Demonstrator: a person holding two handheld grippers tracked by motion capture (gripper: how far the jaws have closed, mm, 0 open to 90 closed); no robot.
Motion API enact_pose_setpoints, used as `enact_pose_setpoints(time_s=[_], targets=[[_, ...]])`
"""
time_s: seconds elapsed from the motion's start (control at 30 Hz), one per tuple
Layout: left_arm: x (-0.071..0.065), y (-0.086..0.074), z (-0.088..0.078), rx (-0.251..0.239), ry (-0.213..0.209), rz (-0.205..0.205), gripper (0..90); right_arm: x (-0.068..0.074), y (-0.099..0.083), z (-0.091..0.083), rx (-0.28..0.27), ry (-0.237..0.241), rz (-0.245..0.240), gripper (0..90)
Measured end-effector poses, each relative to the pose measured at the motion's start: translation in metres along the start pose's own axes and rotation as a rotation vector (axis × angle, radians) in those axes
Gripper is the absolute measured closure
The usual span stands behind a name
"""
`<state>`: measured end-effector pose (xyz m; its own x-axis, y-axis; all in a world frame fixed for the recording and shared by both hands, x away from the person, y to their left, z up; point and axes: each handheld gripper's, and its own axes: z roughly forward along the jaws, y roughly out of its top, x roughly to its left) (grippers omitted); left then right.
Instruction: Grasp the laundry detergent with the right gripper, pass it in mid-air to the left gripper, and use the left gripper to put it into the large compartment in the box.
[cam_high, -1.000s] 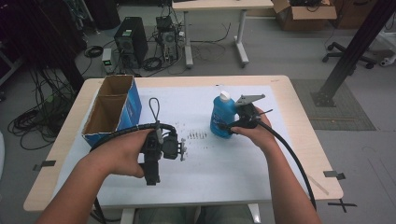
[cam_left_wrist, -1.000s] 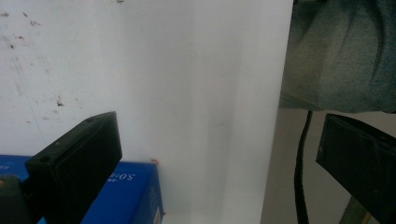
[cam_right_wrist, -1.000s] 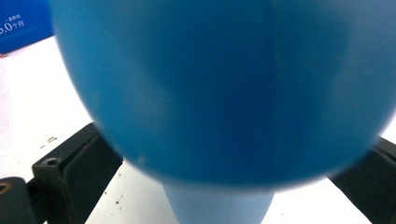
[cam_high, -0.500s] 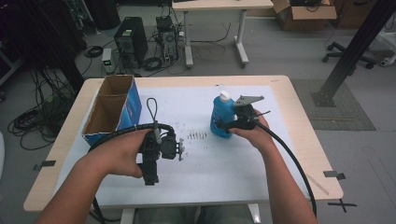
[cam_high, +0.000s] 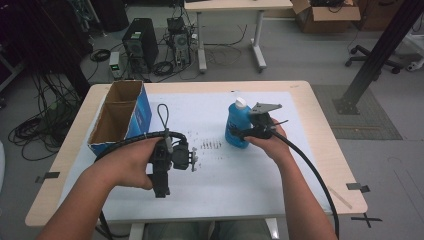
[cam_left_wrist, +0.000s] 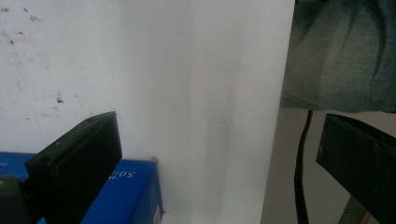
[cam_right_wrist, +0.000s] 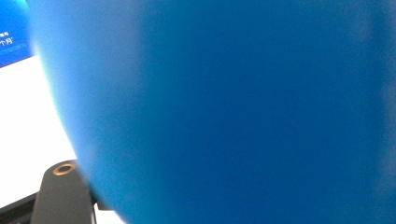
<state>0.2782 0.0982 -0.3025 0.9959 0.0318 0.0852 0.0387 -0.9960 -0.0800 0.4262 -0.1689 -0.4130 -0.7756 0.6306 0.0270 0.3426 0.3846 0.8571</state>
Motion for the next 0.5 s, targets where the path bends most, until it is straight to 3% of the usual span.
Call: enact_pose_setpoints(time_s=[0.5], targets=[[0.0029, 0.0028, -0.0016, 0.002, 0.002, 0.002, 0.4, -0.0023, -0.0041, -0.0011, -0.013, -0.006, -0.007, 28.3]])
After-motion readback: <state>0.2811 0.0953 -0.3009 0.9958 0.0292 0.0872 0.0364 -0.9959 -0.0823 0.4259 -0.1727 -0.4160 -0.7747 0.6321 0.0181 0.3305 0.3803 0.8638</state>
